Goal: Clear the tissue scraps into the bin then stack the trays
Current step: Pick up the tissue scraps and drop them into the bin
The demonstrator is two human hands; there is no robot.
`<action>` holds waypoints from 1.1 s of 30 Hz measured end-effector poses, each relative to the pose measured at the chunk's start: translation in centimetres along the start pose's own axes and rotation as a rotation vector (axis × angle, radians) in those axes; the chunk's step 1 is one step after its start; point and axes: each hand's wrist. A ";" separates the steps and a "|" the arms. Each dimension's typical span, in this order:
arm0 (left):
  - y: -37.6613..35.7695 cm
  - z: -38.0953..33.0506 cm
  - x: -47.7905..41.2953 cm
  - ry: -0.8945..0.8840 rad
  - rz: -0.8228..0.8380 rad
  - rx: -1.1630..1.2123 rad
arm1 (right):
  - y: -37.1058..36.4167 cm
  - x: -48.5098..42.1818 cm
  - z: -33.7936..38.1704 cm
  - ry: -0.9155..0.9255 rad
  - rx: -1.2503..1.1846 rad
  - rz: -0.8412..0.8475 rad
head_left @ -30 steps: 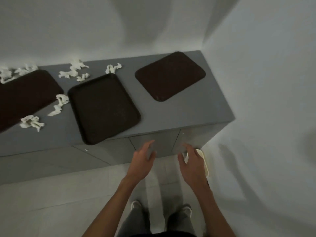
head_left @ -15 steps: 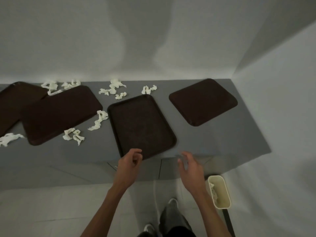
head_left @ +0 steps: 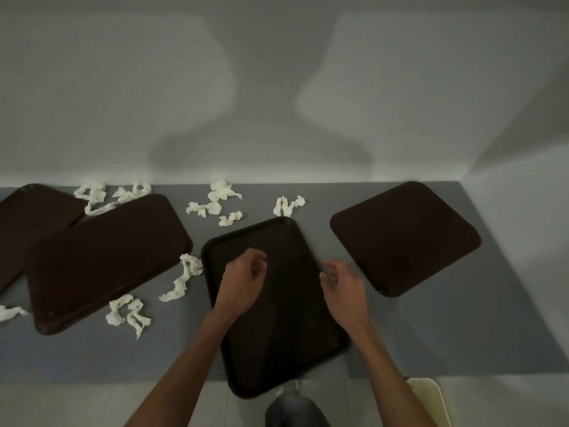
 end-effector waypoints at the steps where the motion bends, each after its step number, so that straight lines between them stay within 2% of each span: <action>1: -0.3 -0.2 -2.1 -0.008 -0.009 -0.008 | -0.3 -2.0 0.4 0.014 0.010 0.006; 4: -1.6 -0.6 -7.7 0.001 -0.020 -0.037 | -1.3 -7.4 1.4 0.010 0.039 0.044; 9: -4.8 -2.2 -16.1 0.000 0.059 -0.152 | -2.5 -14.0 2.4 -0.004 0.121 0.090; 15: -9.4 -1.5 -23.3 0.060 0.241 -0.345 | -3.1 -16.3 0.9 0.007 0.296 0.180; 19: -11.6 0.5 -25.6 0.095 0.307 -0.411 | -2.6 -16.1 -0.5 -0.015 0.295 0.174; 26: -12.4 3.2 -27.9 0.029 0.212 -0.278 | -1.9 -15.2 -1.6 -0.061 0.191 0.127; 30: -10.6 1.9 -28.2 0.027 0.197 -0.155 | -2.3 -15.2 -1.3 -0.071 0.092 0.056; 33: -8.5 0.0 -27.3 -0.039 0.244 -0.107 | -2.6 -15.7 -0.2 -0.084 -0.047 -0.042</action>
Point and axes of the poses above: each hand's wrist, its own x-axis away from the middle knuckle, its own y-axis out of the back of the hand, z = x × y, and after that the axes turned 7 degrees about -z, right-handed
